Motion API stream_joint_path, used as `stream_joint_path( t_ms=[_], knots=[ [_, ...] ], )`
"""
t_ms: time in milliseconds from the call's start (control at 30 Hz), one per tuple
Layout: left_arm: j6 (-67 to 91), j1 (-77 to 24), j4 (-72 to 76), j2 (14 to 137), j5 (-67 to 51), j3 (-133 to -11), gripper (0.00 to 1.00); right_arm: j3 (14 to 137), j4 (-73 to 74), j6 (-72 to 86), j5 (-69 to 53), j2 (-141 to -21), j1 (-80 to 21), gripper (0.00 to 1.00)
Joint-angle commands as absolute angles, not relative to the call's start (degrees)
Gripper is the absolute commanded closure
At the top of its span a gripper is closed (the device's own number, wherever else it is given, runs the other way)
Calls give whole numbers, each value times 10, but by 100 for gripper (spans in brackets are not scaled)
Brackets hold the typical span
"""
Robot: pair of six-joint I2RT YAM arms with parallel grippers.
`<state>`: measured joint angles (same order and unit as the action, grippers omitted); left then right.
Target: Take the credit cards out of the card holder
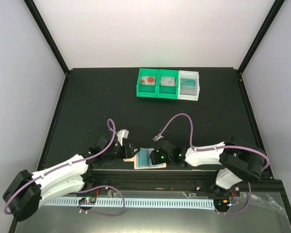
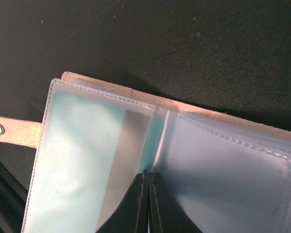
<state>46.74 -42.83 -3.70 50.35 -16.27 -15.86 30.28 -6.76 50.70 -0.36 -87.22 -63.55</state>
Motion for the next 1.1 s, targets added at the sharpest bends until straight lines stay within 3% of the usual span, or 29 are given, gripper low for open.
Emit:
stream_joint_path(
  t_ms=[0, 233, 767, 1067],
  knots=[
    [484, -431, 25, 522, -191, -165, 46, 283, -32, 513, 12, -898, -635, 96],
    [506, -431, 109, 590, -222, -150, 42, 282, -30, 513, 14, -898, -635, 96],
    [577, -435, 282, 725, -295, -133, 43, 286, -23, 510, 19, -888, -634, 95],
    [577, -448, 262, 707, -281, -157, 44, 309, 93, 503, 98, -761, -634, 81]
  ],
)
